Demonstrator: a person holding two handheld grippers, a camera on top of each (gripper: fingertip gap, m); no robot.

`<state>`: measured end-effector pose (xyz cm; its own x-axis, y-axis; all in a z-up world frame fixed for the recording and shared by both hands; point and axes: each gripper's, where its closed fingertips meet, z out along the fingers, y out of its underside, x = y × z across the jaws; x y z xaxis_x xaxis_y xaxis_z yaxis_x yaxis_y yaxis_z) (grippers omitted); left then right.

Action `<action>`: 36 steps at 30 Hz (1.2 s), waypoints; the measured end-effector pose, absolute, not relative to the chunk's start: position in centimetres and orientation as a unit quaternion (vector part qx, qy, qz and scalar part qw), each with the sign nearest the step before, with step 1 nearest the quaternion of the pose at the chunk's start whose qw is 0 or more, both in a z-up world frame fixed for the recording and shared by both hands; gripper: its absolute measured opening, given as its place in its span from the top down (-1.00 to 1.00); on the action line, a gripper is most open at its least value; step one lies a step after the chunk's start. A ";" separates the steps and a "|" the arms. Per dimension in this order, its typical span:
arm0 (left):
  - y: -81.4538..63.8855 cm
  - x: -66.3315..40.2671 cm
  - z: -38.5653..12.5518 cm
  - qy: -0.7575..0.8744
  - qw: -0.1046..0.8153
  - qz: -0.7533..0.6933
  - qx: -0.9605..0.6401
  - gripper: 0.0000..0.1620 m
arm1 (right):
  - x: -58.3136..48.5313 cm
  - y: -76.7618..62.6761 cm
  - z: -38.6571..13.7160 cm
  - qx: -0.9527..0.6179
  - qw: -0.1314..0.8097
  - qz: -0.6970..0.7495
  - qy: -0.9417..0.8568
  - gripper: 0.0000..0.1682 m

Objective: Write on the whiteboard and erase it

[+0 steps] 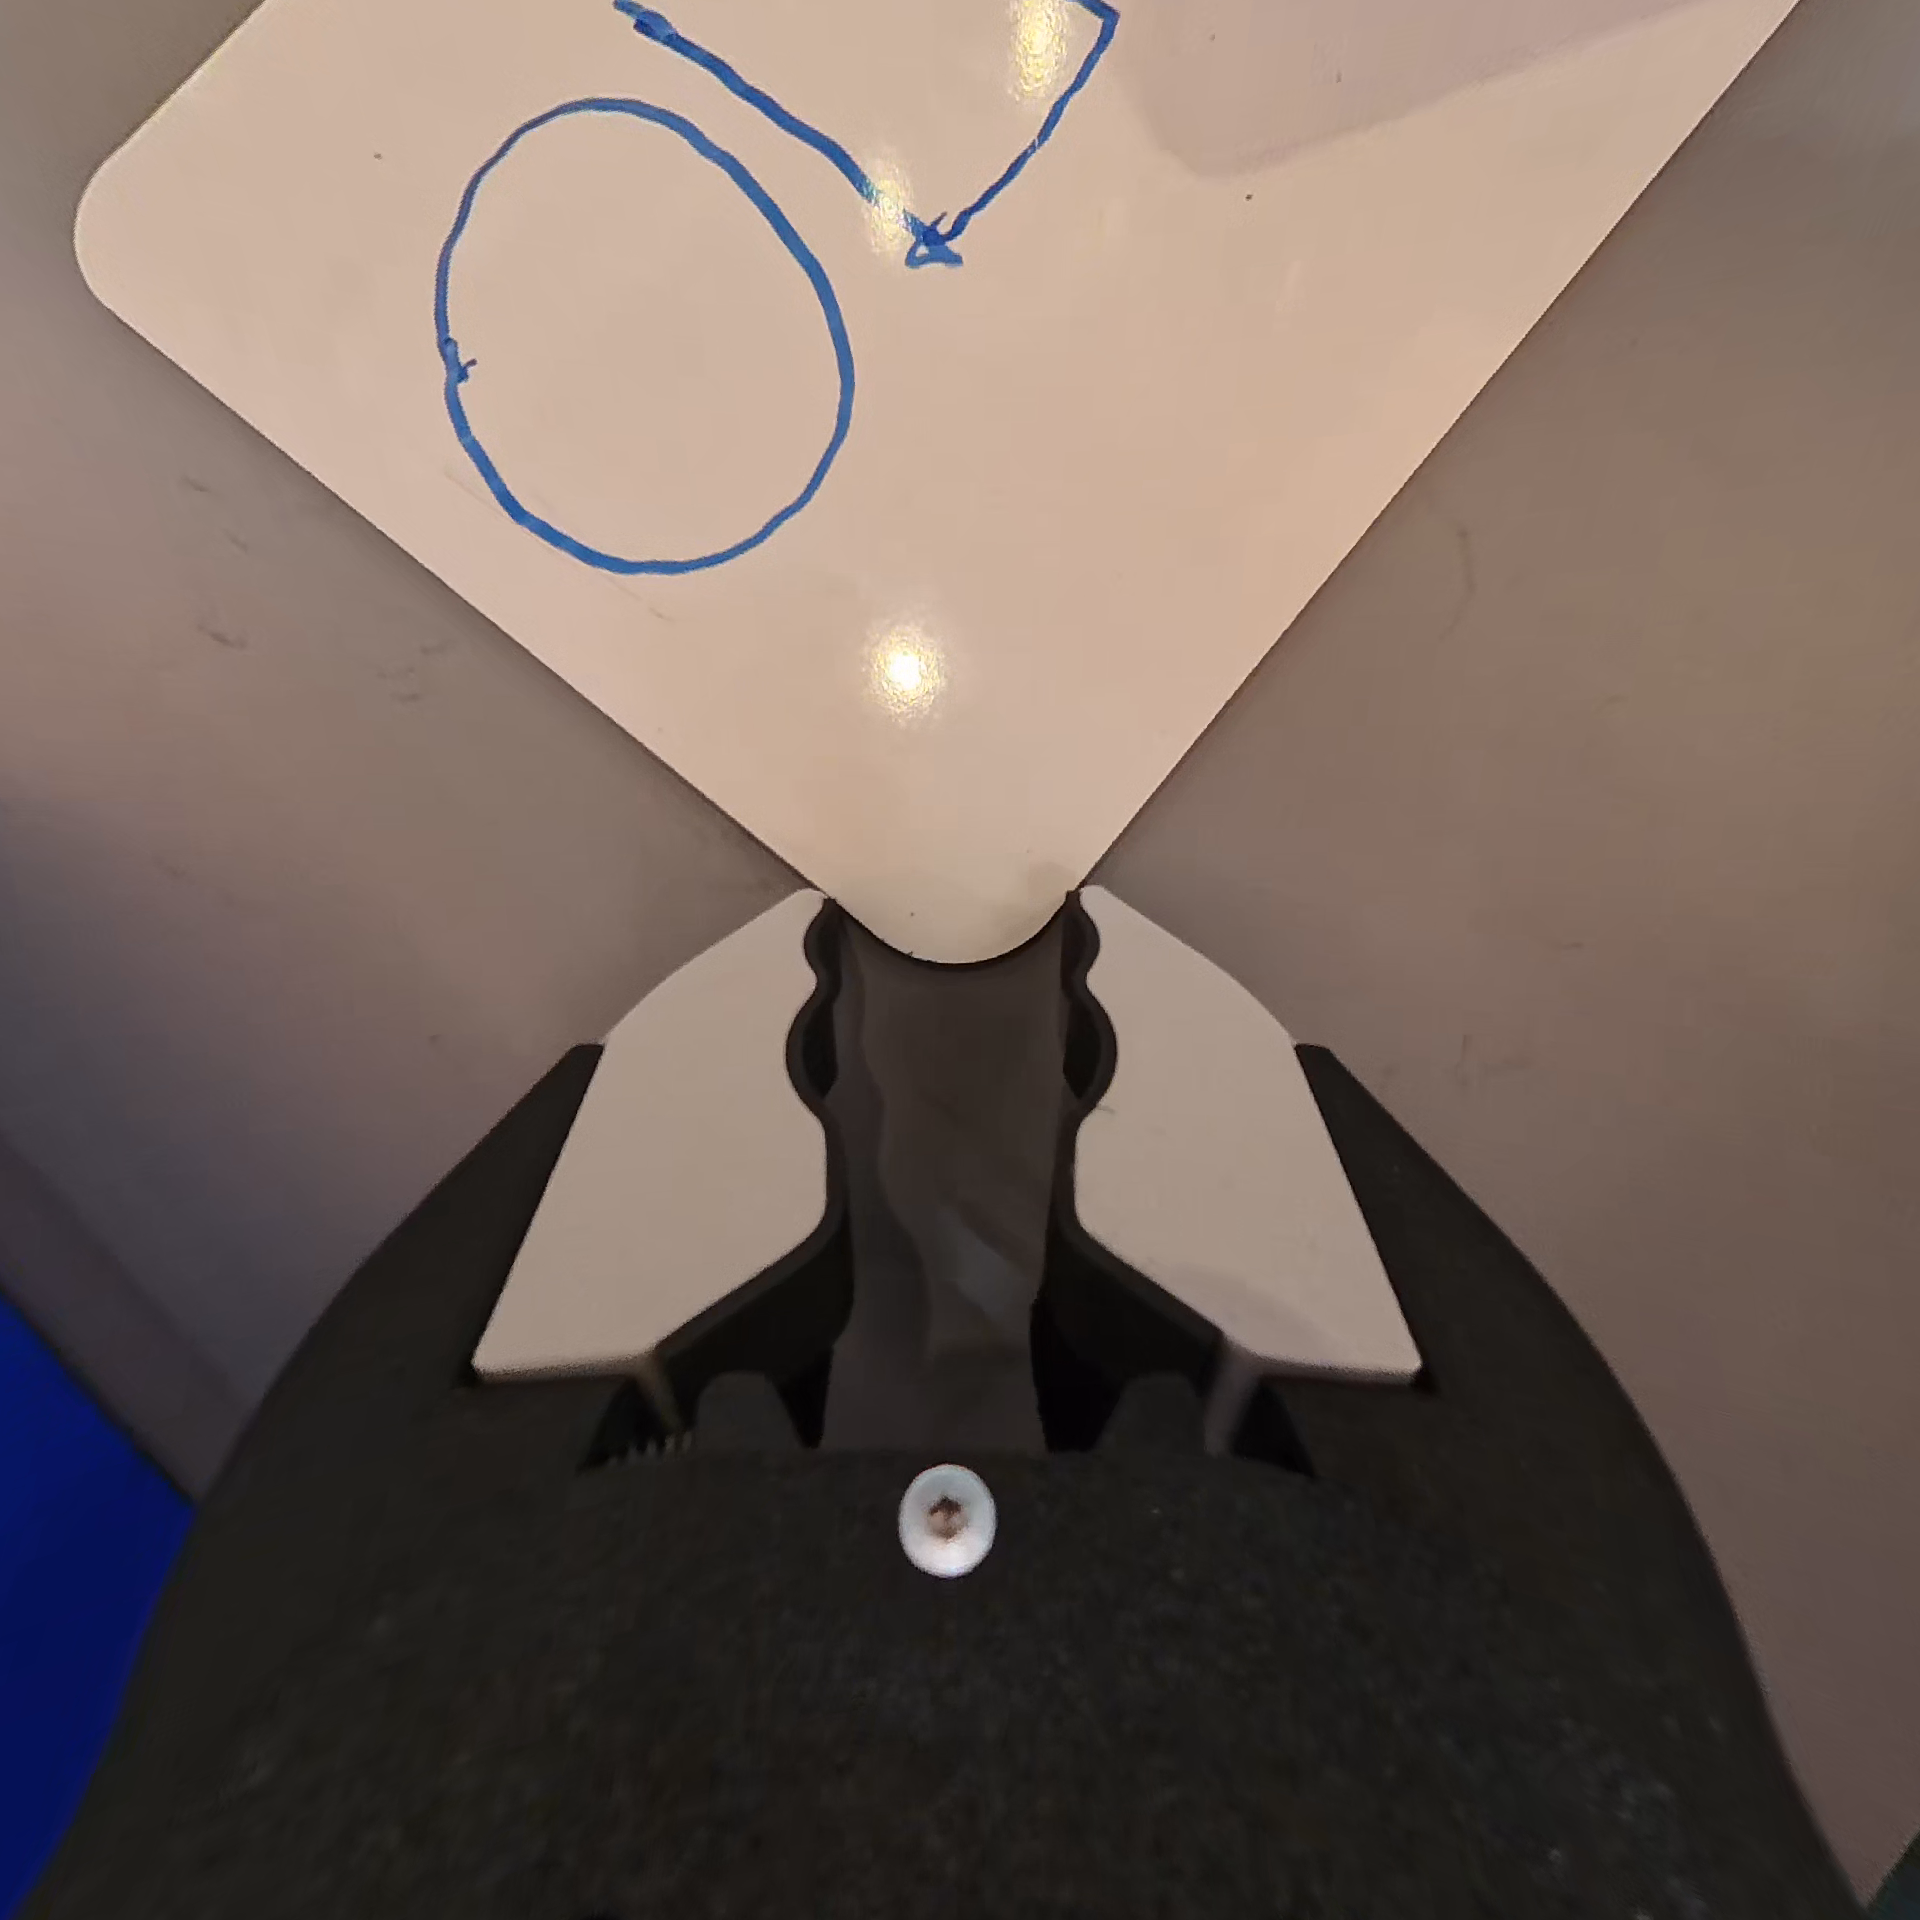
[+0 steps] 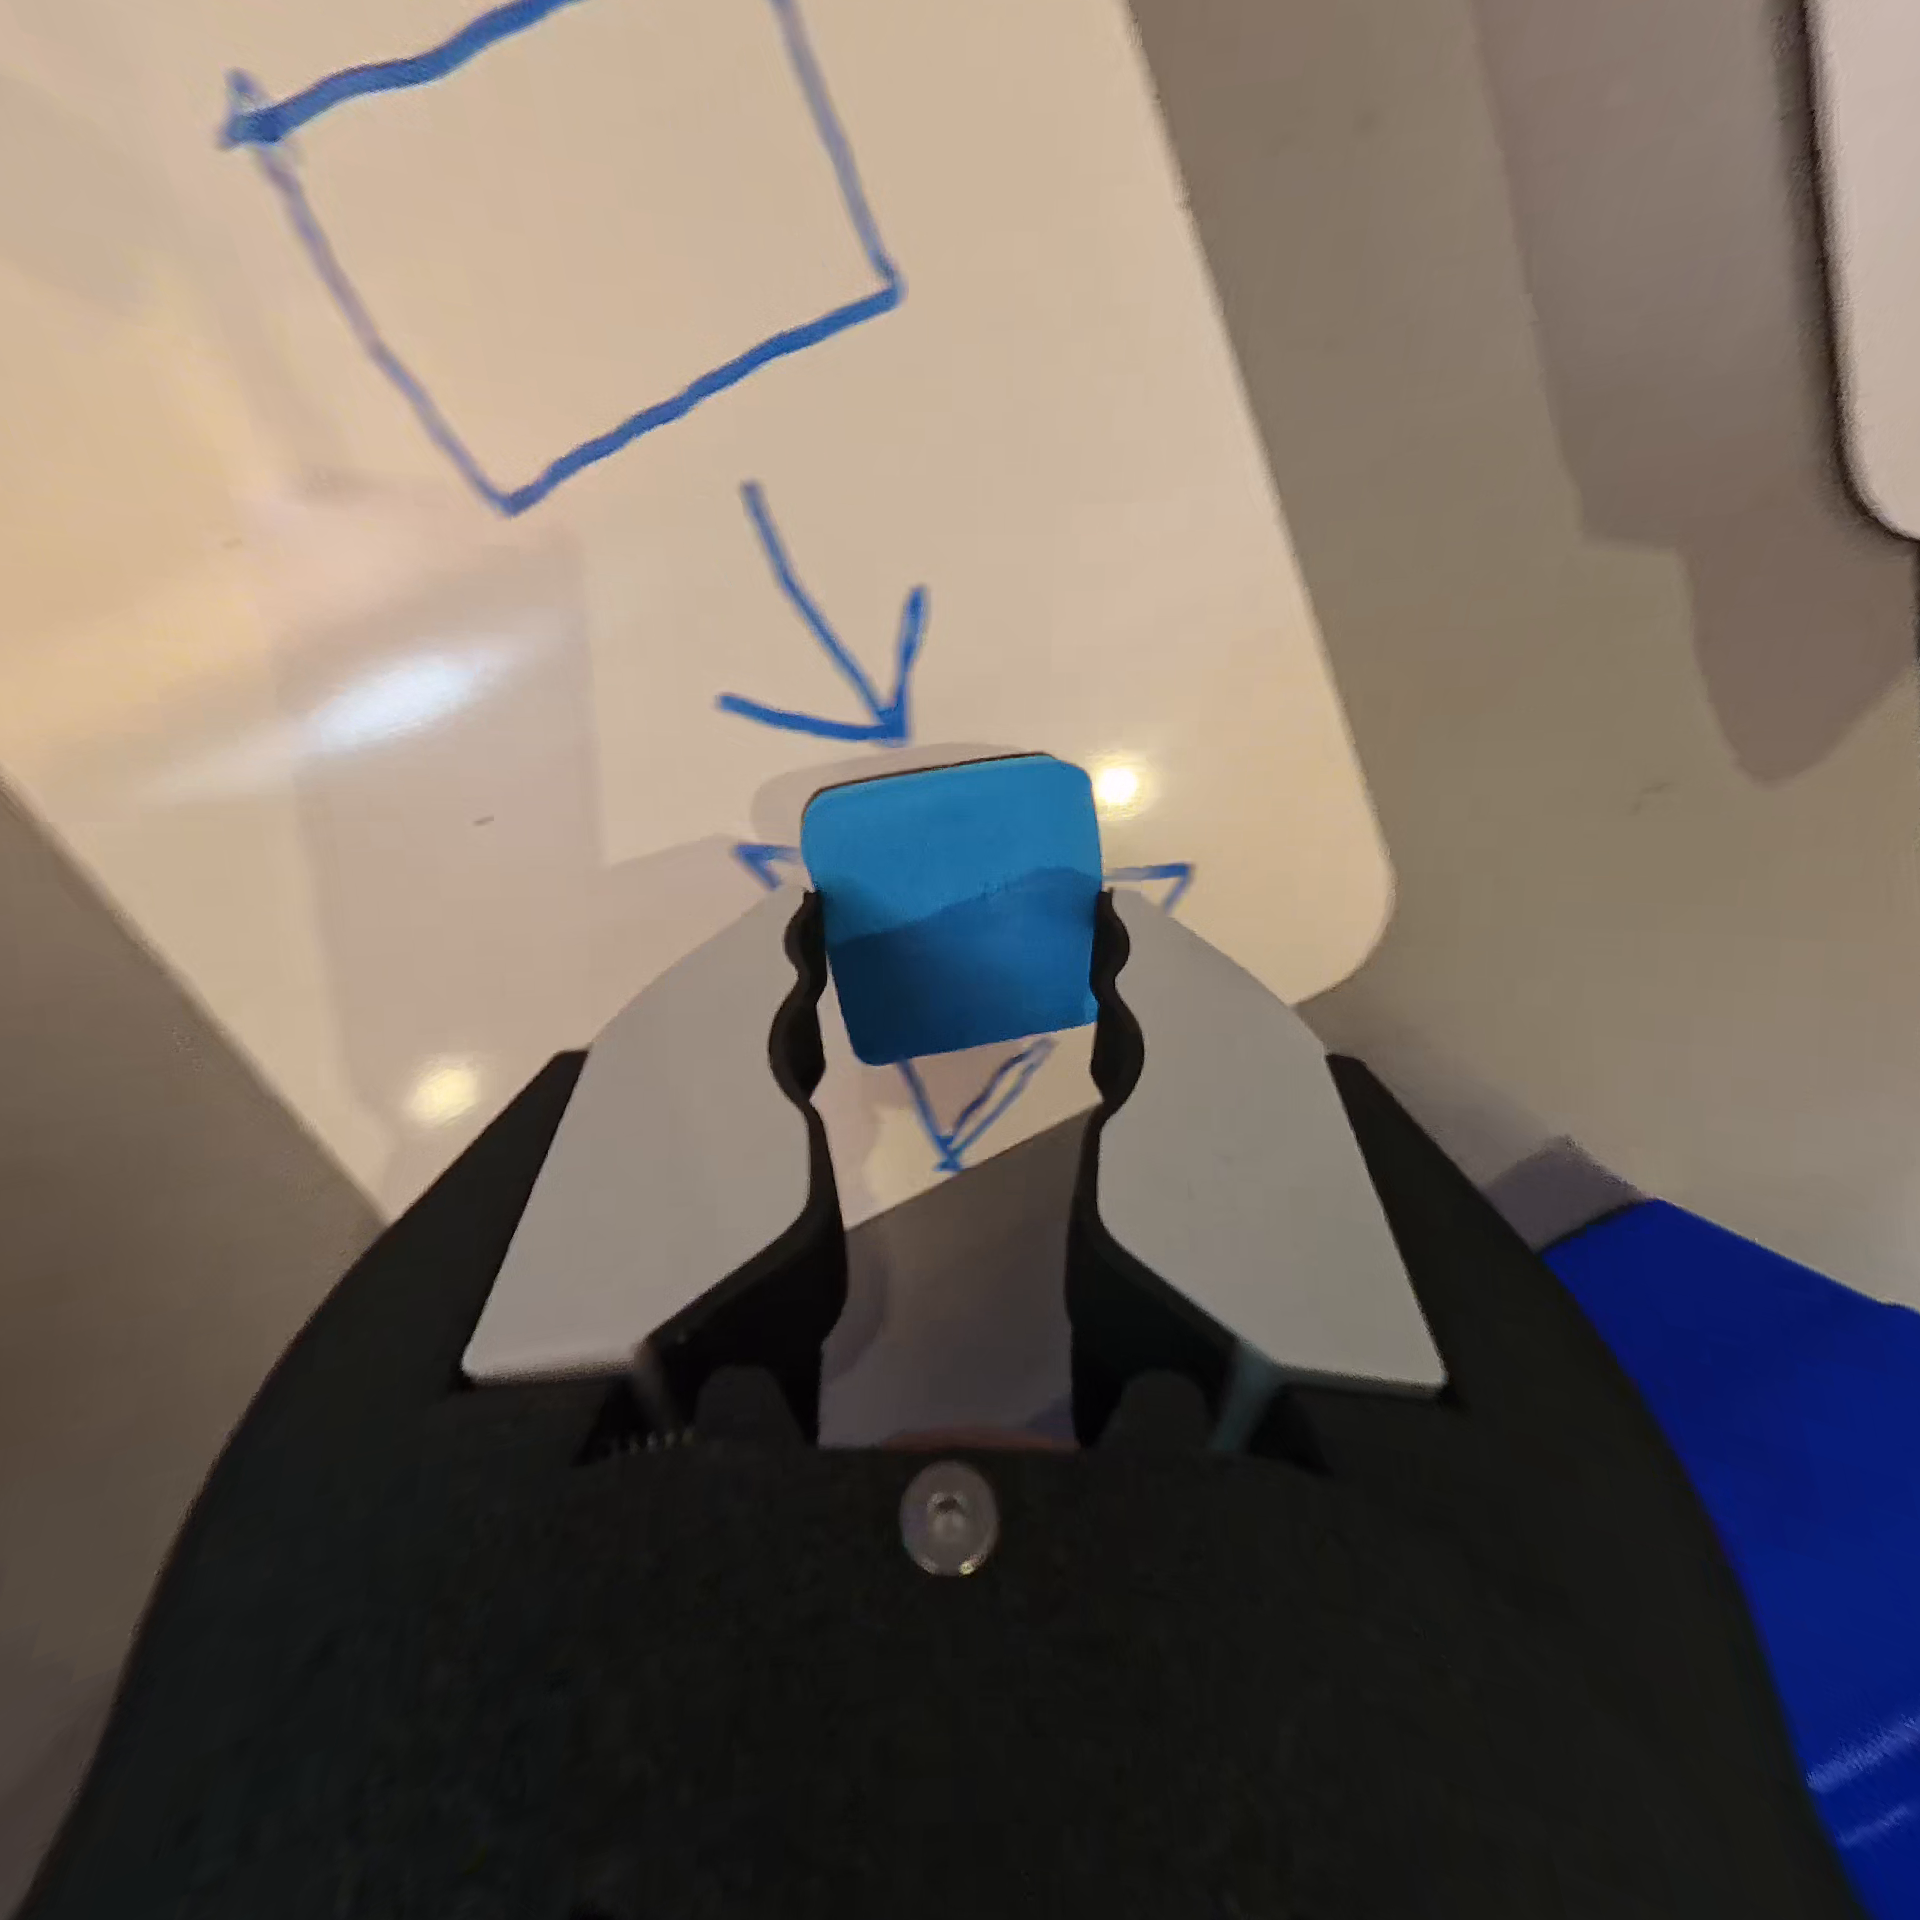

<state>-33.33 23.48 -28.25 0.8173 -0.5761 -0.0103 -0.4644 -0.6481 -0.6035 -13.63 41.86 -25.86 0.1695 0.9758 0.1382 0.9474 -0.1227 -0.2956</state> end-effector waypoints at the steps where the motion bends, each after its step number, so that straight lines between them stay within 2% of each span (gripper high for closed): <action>1: 23.5 -33.3 -28.2 0.288 0.307 -0.092 -0.903 0.50 | -13.5 40.9 -26.0 -0.745 0.148 0.054 -0.648 0.42; 5: 23.6 -32.9 -28.2 0.288 0.312 -0.094 -0.900 0.56 | -12.3 40.1 -26.9 -0.730 0.135 0.023 -0.670 0.42; 7: 23.6 -32.5 -28.2 0.296 0.316 -0.092 -0.897 0.80 | -12.1 42.4 -26.9 -0.757 0.139 0.019 -0.638 0.42; 8: 23.7 -32.4 -28.2 0.296 0.321 -0.086 -0.896 0.86 | -12.2 43.4 -27.0 -0.772 0.138 0.028 -0.620 0.42; 9: 23.8 -32.1 -28.2 0.296 0.322 -0.088 -0.895 0.86 | -12.3 43.9 -27.0 -0.779 0.134 0.031 -0.612 0.42; 14: 23.8 -31.3 -27.8 0.289 0.311 -0.109 -0.899 0.53 | -13.1 43.0 -26.2 -0.752 0.119 -0.004 -0.649 0.42; 20: 26.1 -31.9 -26.1 0.288 0.339 -0.099 -0.890 0.60 | -12.3 44.3 -24.7 -0.766 0.135 -0.001 -0.629 0.42; 25: 27.4 -31.9 -27.0 0.311 0.302 -0.099 -0.896 0.46 | -11.5 44.1 -25.9 -0.763 0.123 -0.013 -0.635 0.42; 27: 27.2 -32.1 -28.0 0.316 0.277 -0.096 -0.902 0.48 | -11.7 44.1 -25.7 -0.767 0.127 -0.001 -0.629 0.42; 31: 26.9 -32.4 -28.0 0.310 0.287 -0.094 -0.902 0.47 | -12.0 44.4 -24.7 -0.767 0.137 0.008 -0.626 0.42; 36: 26.6 -32.7 -28.2 0.286 0.268 -0.112 -0.913 0.34 | -12.2 45.7 -24.0 -0.777 0.143 0.017 -0.613 0.42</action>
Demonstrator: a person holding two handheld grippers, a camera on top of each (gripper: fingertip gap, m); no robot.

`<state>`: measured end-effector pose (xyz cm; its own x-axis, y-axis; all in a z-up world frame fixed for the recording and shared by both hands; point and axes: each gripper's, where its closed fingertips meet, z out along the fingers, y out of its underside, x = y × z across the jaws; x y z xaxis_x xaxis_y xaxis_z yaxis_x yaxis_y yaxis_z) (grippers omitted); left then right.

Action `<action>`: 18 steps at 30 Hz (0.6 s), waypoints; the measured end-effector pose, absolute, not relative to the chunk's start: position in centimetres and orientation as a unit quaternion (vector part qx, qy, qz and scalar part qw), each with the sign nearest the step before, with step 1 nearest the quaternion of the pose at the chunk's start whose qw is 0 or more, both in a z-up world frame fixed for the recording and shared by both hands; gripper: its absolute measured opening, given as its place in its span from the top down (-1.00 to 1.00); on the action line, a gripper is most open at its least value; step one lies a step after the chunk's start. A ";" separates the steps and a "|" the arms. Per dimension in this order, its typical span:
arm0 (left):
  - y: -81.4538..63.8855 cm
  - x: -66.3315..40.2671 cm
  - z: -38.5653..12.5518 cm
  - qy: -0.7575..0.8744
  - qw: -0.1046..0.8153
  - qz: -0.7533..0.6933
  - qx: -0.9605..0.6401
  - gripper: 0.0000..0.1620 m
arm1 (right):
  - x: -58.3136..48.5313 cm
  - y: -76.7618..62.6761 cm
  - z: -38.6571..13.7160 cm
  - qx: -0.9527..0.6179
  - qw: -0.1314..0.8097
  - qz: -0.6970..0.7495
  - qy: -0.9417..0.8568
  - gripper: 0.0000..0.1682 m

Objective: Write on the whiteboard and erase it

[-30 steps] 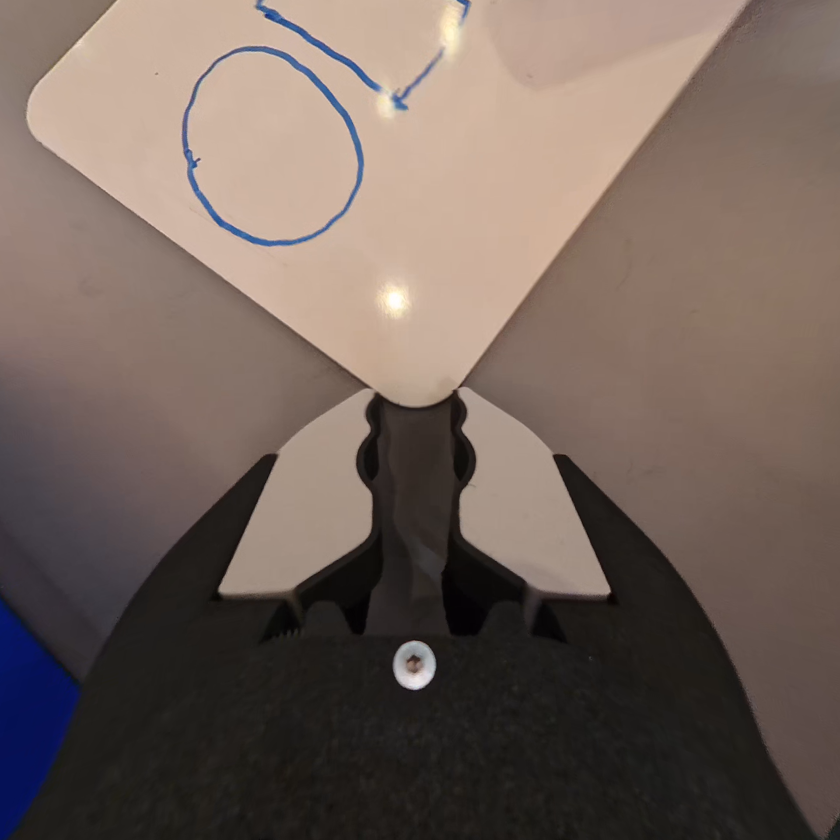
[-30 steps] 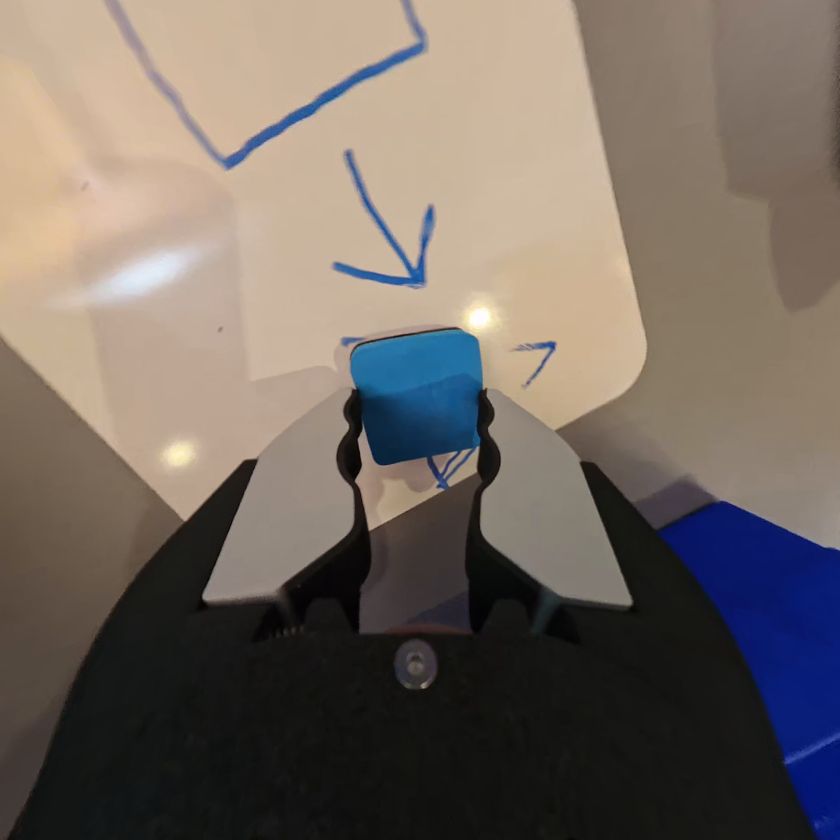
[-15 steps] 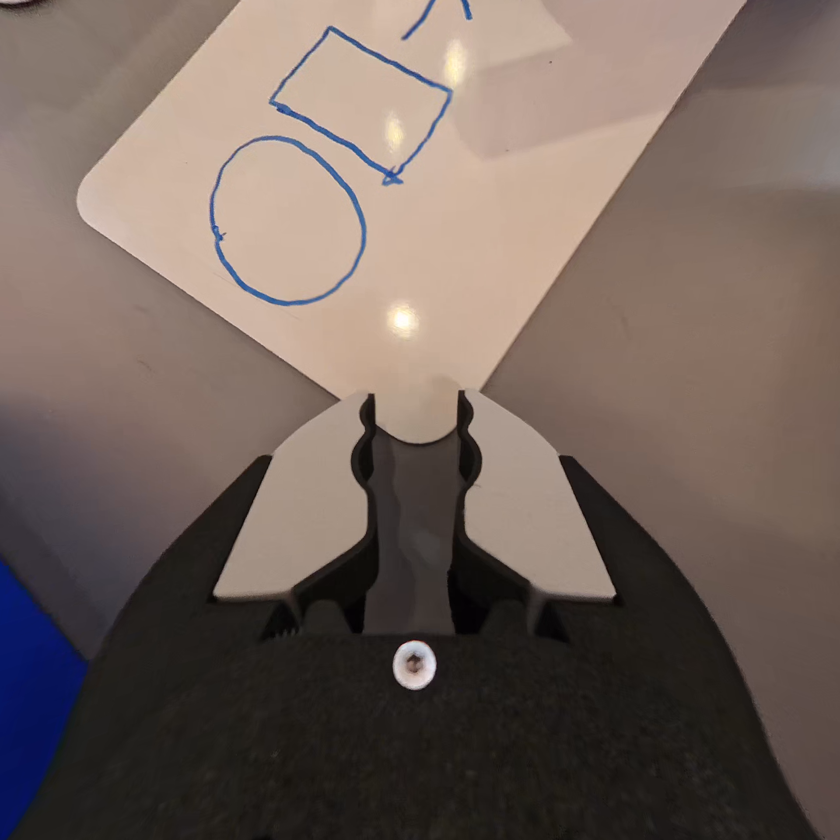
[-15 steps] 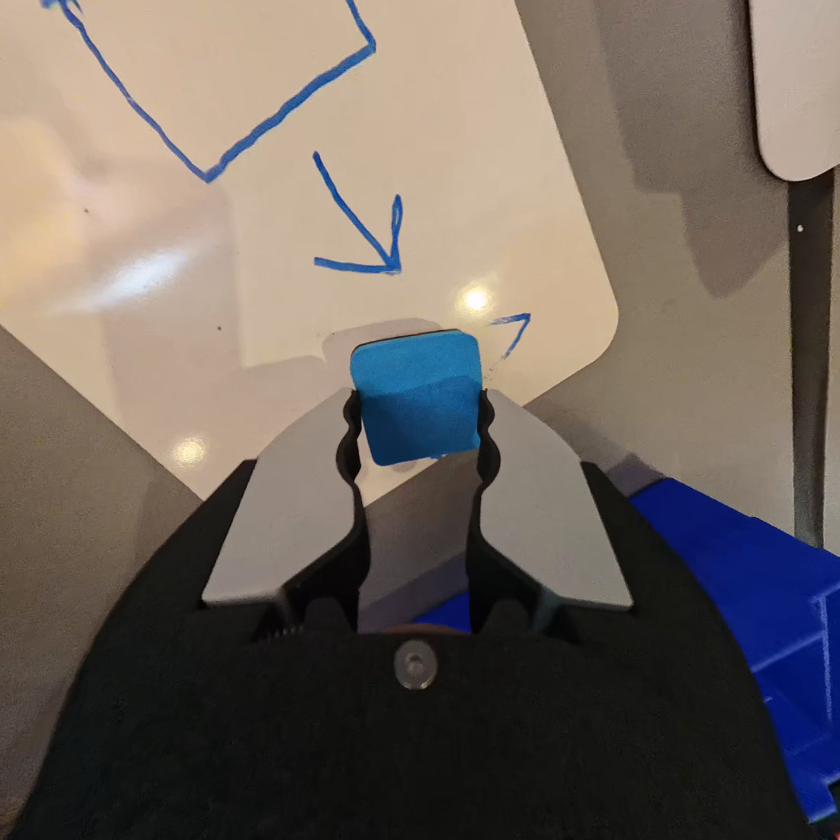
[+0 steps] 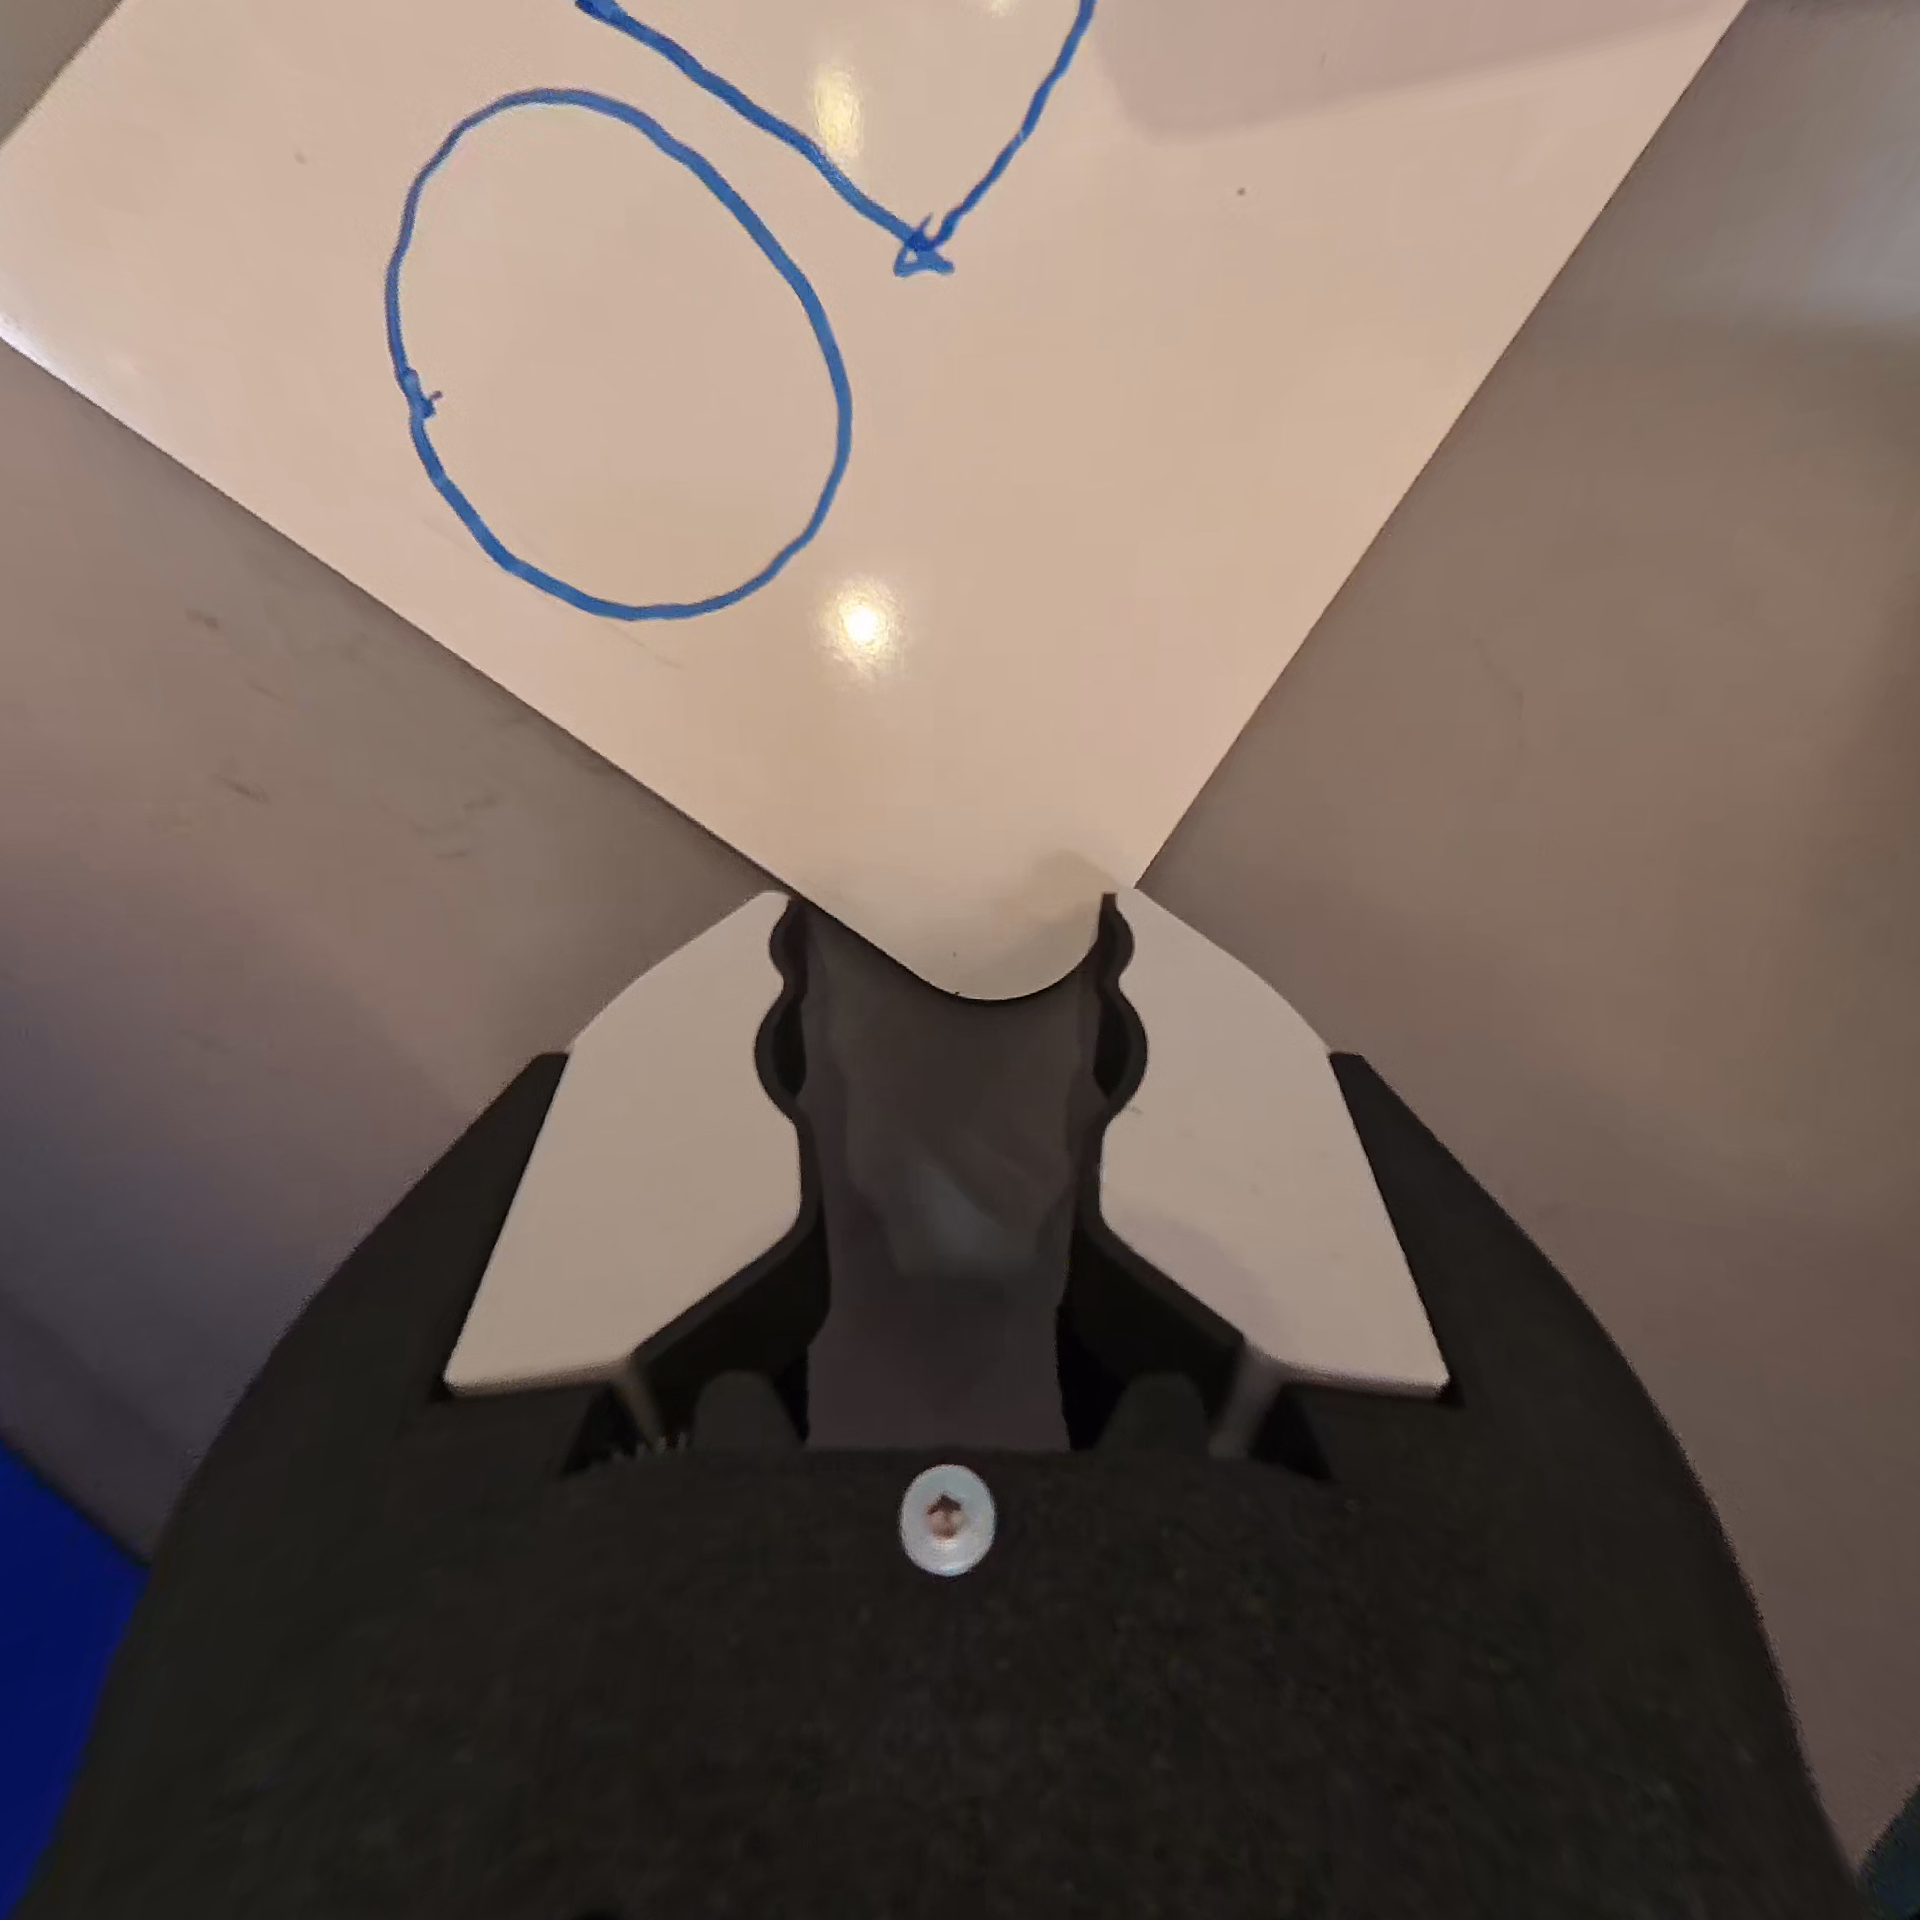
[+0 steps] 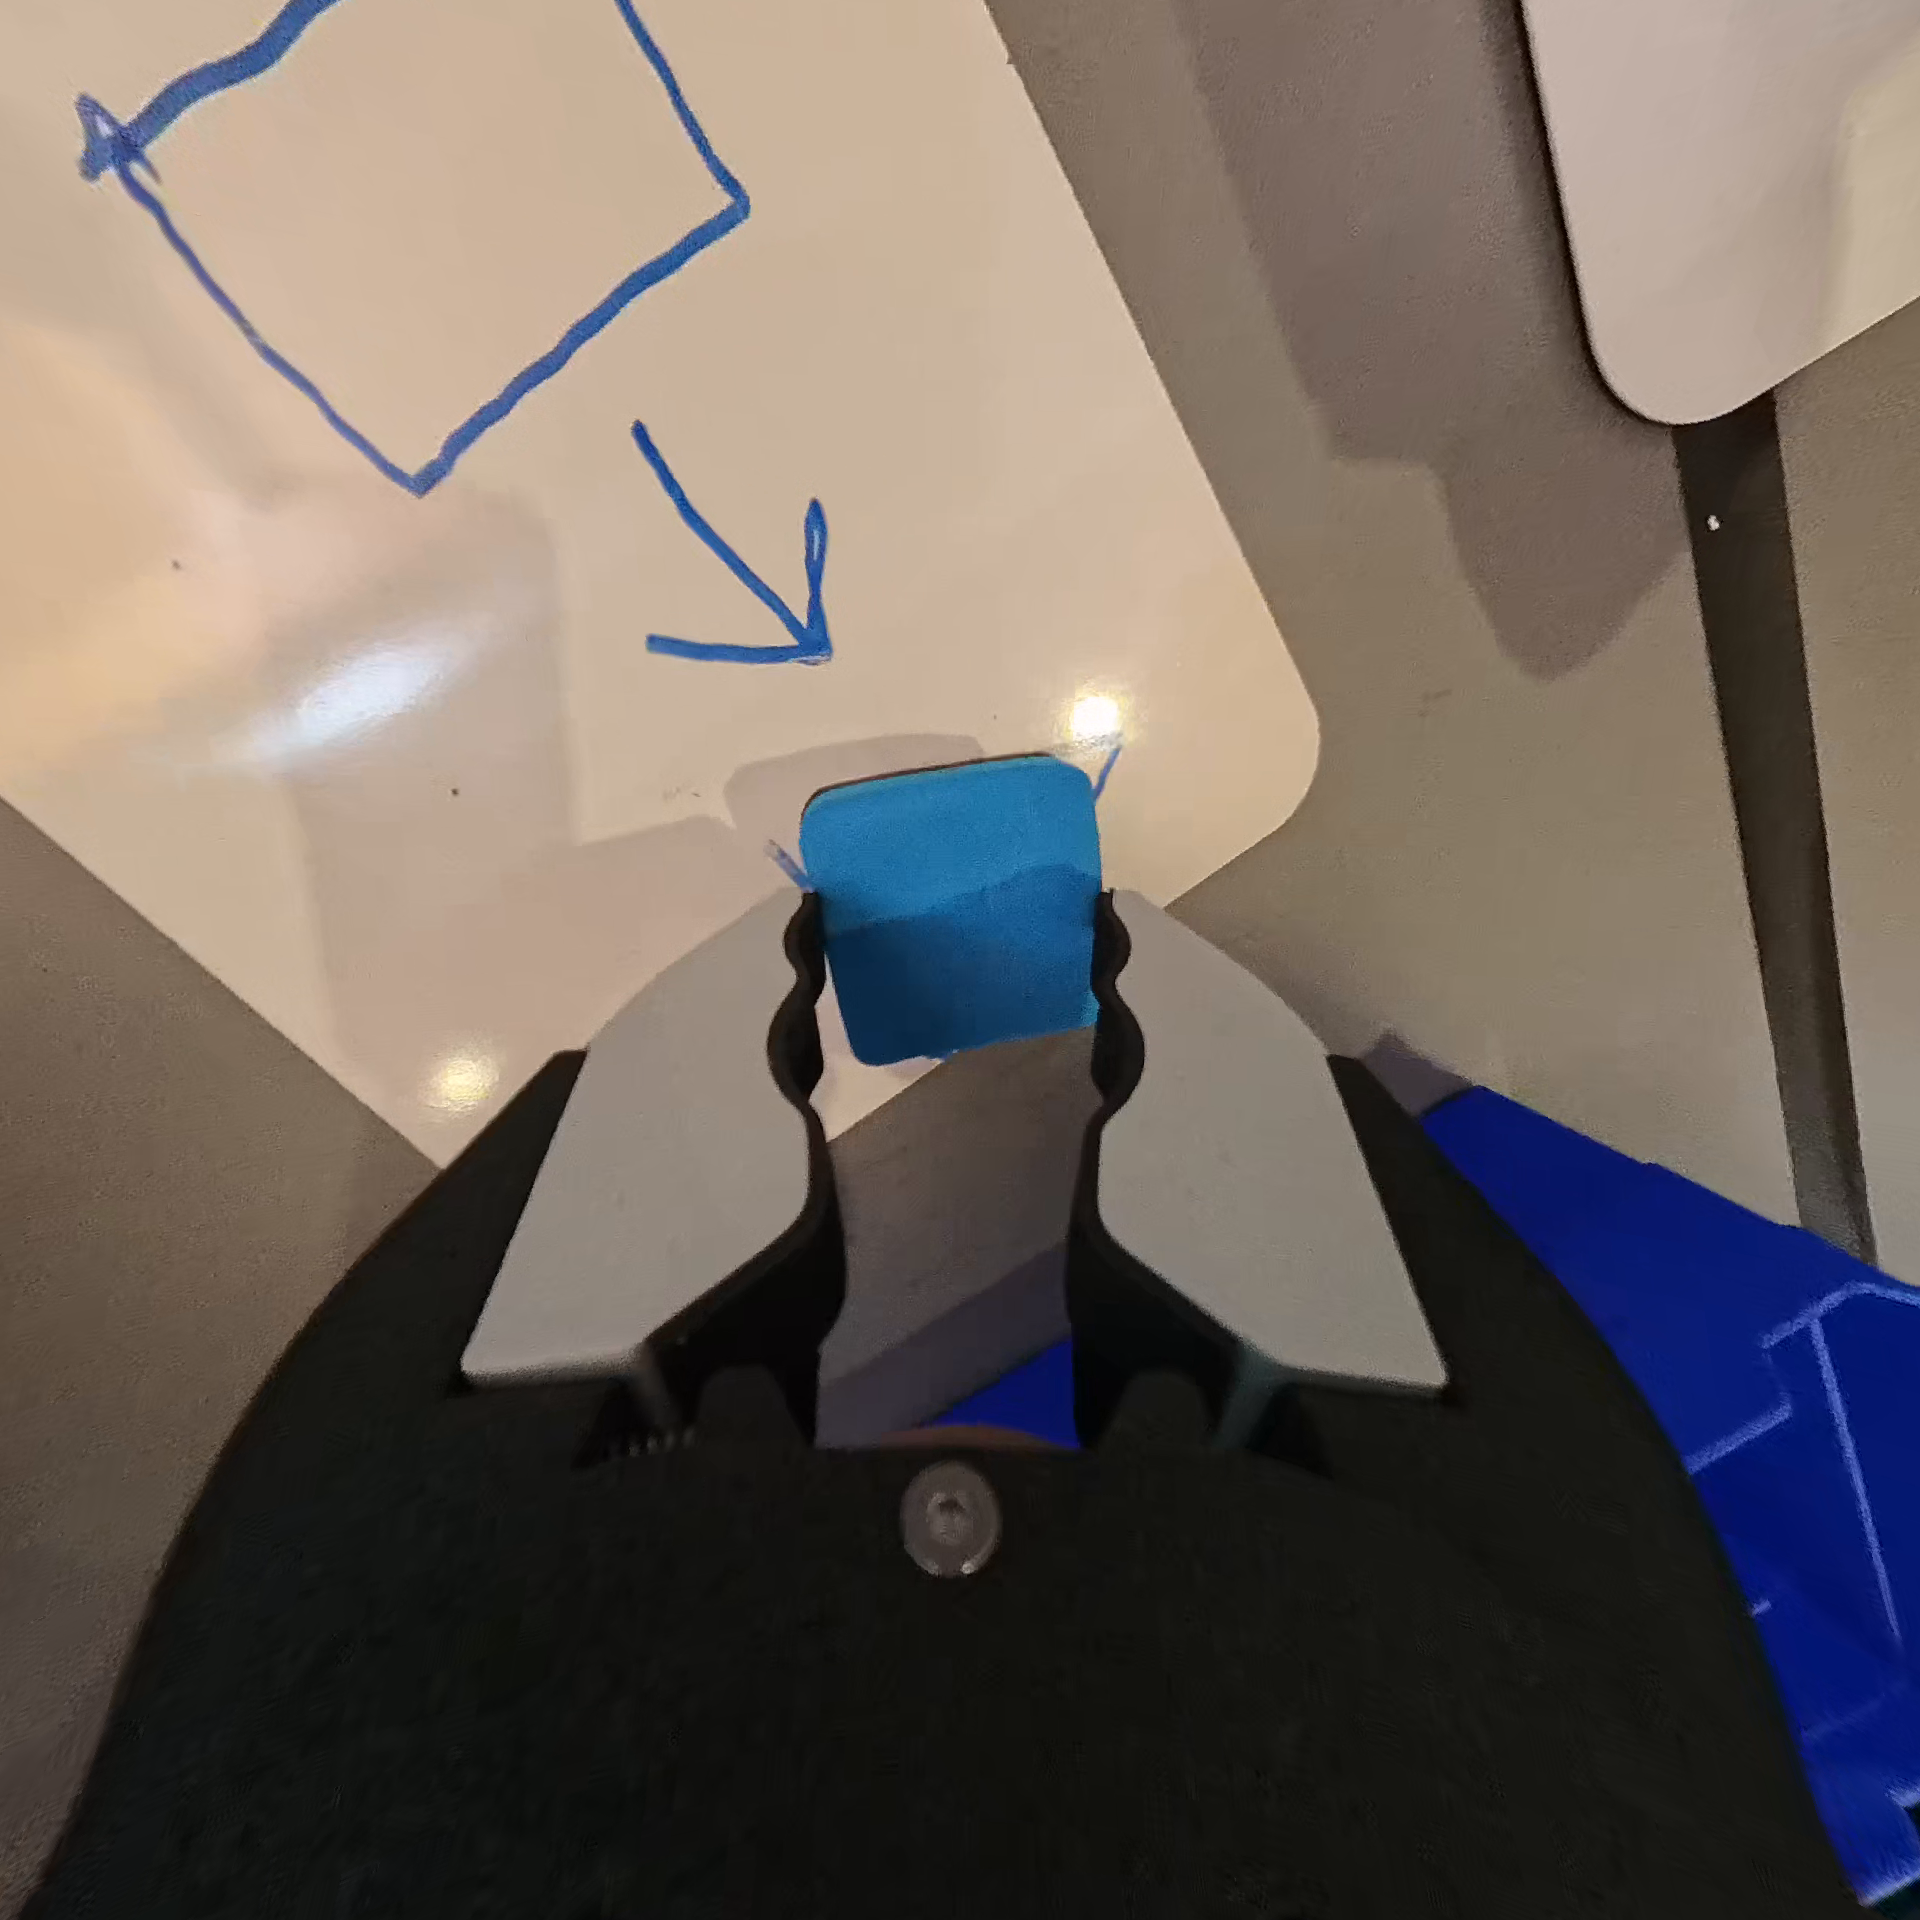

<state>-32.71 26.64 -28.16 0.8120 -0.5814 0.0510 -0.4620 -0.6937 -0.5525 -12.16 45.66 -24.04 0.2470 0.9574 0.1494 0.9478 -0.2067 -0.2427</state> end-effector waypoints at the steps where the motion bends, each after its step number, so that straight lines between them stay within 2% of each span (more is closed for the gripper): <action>1: 26.7 -32.7 -28.0 0.290 0.271 -0.109 -0.911 0.39 | -12.2 45.8 -24.0 -0.778 0.144 0.020 -0.611 0.42; 4: 27.6 -31.9 -26.5 0.290 0.313 -0.118 -0.897 0.60 | -12.4 45.7 -24.1 -0.779 0.146 0.027 -0.609 0.42; 9: 28.3 -32.3 -26.7 0.321 0.285 -0.086 -0.899 1.00 | -12.5 45.4 -24.2 -0.776 0.148 0.023 -0.612 0.41; 18: 27.1 -32.6 -26.6 0.349 0.228 -0.116 -0.901 1.00 | -12.2 45.2 -23.7 -0.783 0.160 0.043 -0.600 0.41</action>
